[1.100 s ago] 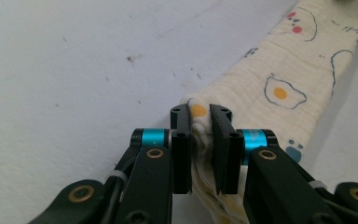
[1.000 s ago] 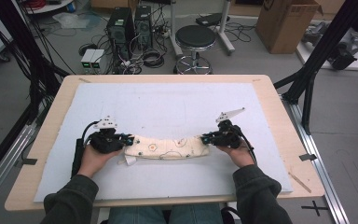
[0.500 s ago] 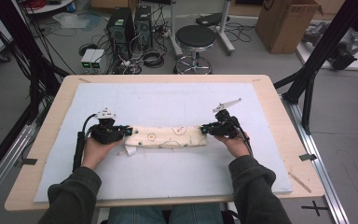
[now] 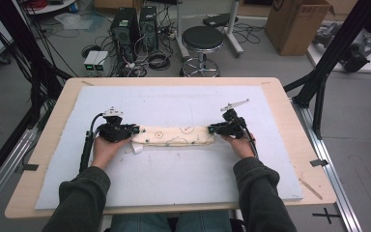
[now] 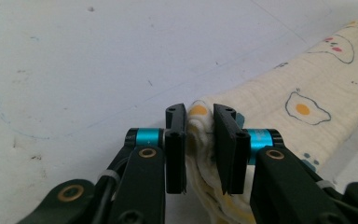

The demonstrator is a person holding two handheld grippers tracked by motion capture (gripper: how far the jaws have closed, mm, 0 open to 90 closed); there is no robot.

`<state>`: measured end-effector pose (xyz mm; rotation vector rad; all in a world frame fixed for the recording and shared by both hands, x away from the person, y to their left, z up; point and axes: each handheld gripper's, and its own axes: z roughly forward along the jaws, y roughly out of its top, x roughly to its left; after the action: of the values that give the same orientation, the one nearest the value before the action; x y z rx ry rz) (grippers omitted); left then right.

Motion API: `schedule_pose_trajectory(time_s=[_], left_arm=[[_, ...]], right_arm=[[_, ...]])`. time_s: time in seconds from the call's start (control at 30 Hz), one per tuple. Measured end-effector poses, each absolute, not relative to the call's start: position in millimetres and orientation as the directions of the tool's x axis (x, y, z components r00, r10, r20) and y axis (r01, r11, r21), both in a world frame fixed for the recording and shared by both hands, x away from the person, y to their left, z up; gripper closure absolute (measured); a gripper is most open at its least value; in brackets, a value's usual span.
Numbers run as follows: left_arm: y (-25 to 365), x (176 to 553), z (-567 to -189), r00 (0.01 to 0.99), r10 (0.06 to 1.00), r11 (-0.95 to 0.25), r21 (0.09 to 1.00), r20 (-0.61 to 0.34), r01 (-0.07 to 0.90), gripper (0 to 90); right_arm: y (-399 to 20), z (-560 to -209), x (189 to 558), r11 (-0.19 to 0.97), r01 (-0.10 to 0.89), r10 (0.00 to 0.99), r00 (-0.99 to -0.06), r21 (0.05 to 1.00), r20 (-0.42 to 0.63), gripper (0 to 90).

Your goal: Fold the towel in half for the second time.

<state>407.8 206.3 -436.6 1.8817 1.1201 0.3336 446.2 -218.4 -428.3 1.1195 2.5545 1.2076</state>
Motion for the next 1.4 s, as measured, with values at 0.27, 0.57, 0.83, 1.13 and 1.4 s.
schedule_pose_trajectory(time_s=[0.27,0.57,0.83,1.13,1.4], left_arm=[[209,405,-431,0.568,0.799,-0.192,0.812,-0.196,0.551,61.7],[211,397,-420,0.589,0.782,-0.178,0.832,-0.205,0.525,58.2],[214,389,-411,0.619,0.754,-0.185,0.834,-0.219,0.521,51.6],[218,380,-402,0.631,0.748,-0.183,0.848,-0.209,0.498,47.8],[216,373,-396,0.644,0.74,-0.193,0.856,-0.194,0.48,43.4]], right_arm=[[-221,-428,446,0.389,0.586,0.656,-0.718,0.711,0.232,68.7],[-223,-419,439,0.361,0.573,0.643,-0.725,0.736,0.249,56.5],[-223,-408,431,0.342,0.555,0.635,-0.731,0.758,0.249,43.5],[-224,-401,424,0.317,0.548,0.64,-0.726,0.774,0.251,35.3],[-228,-395,418,0.296,0.543,0.641,-0.722,0.786,0.258,26.5]])
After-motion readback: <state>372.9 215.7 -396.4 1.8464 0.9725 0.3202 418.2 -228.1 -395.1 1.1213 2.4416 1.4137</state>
